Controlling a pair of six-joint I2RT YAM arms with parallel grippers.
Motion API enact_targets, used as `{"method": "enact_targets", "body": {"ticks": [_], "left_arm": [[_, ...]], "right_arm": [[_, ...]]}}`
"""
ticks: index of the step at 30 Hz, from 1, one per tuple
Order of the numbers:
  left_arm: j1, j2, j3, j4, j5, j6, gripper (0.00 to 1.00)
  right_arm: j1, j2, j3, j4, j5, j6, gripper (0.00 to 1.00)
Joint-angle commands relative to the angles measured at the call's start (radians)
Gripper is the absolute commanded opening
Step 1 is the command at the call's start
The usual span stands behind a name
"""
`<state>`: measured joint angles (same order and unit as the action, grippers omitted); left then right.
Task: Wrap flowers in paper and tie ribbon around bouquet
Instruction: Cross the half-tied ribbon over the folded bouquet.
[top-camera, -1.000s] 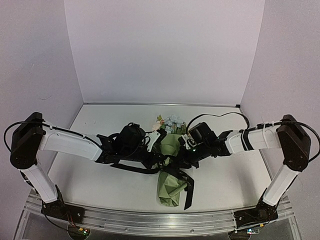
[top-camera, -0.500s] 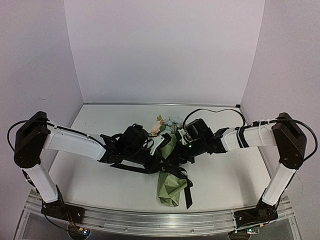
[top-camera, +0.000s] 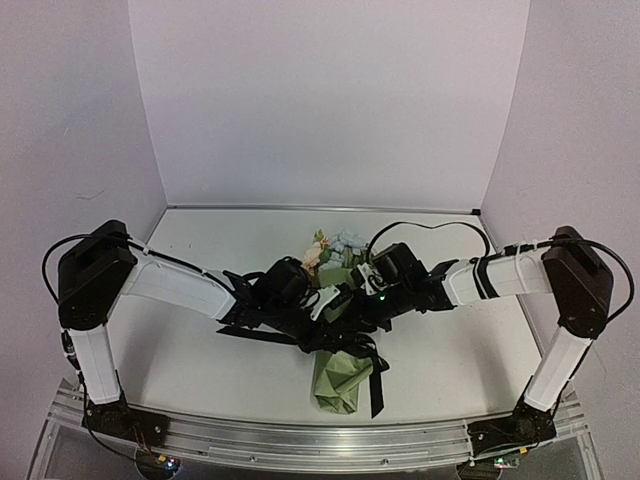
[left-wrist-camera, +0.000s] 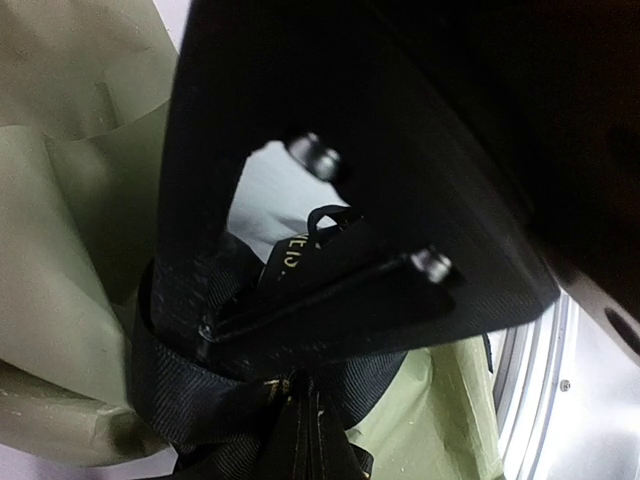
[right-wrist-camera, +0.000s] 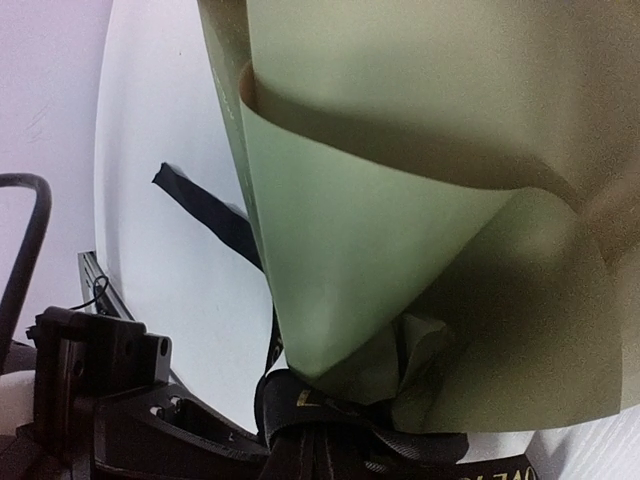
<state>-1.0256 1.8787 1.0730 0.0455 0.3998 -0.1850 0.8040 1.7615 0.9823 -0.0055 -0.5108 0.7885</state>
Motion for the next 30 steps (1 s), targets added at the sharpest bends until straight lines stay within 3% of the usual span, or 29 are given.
{"method": "enact_targets", "body": {"ticks": [1,18,30], "left_arm": [[0.007,0.033,0.049,-0.039,-0.006,-0.010,0.00],[0.007,0.049,0.052,-0.061,0.008,-0.024,0.00],[0.007,0.008,0.031,-0.050,0.026,-0.009,0.00]], "right_arm": [[0.007,-0.041,-0.014,0.022,0.001,-0.017,0.03],[0.007,-0.150,-0.063,-0.031,0.077,-0.009,0.31],[0.008,-0.108,0.006,-0.109,0.079,0.023,0.32]]}}
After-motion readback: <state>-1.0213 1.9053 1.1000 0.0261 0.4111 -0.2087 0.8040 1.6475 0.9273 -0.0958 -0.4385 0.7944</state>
